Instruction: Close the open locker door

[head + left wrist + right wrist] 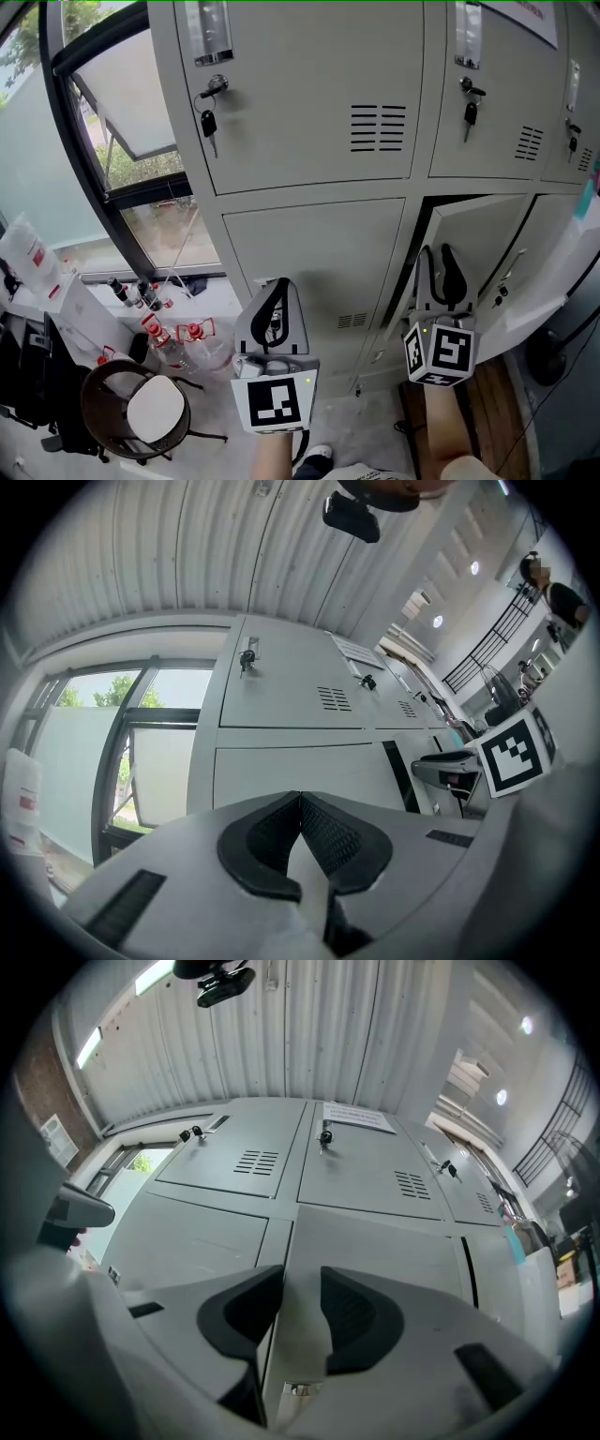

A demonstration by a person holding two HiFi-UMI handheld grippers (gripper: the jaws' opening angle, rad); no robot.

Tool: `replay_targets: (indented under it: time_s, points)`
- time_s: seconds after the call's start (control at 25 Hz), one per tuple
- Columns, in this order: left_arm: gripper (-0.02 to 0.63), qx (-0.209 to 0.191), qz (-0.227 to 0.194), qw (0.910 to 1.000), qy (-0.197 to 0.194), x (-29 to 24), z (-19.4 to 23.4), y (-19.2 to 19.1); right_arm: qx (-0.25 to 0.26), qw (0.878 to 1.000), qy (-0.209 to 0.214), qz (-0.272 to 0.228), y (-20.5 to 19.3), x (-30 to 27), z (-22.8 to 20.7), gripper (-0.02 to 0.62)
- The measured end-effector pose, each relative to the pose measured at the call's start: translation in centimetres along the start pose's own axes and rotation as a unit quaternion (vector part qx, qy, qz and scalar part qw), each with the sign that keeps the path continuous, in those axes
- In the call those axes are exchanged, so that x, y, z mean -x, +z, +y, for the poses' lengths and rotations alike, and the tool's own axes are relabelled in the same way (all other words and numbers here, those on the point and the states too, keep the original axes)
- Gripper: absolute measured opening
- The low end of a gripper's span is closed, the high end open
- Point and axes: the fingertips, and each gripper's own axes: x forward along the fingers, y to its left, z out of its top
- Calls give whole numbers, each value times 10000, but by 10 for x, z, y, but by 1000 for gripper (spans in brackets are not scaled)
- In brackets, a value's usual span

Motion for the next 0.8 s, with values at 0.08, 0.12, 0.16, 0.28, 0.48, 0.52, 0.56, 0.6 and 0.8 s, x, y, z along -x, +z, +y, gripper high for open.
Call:
replay_targets:
  time_s: [0.08,0.12,0.16,0.28,0.48,0.52,0.56,0.6,0.8]
  points:
    - [5,4,4,10000,35,0,2,-1,-7,10000,17,2,-1,-3,1,123]
    - [5,11,7,10000,54,0,3,-1,-12,10000,30,4,-2,-5,1,123]
    - [5,17,8,10000,72,-1,4,-1,-15,10000,43,4,-2,-6,1,123]
    - [5,2,7,9999,117,-2,7,-3,-16,10000,72,9,-4,-11,3,123]
    - [5,1,15,9999,161,-6,9,-5,-29,9999,129,7,-6,-18,4,123]
    - [5,0,16,9999,169,-7,10,-5,-34,9999,143,-2,-7,-19,5,123]
    - [5,-1,17,9998,178,-8,10,-6,-41,9999,159,-11,-7,-21,5,123]
    - [5,-2,20,9998,188,-8,10,-6,-50,9998,177,-19,-7,-22,5,123]
    - [5,-36,36,9998,201,-11,10,-9,-113,9996,253,-63,-9,-26,6,120]
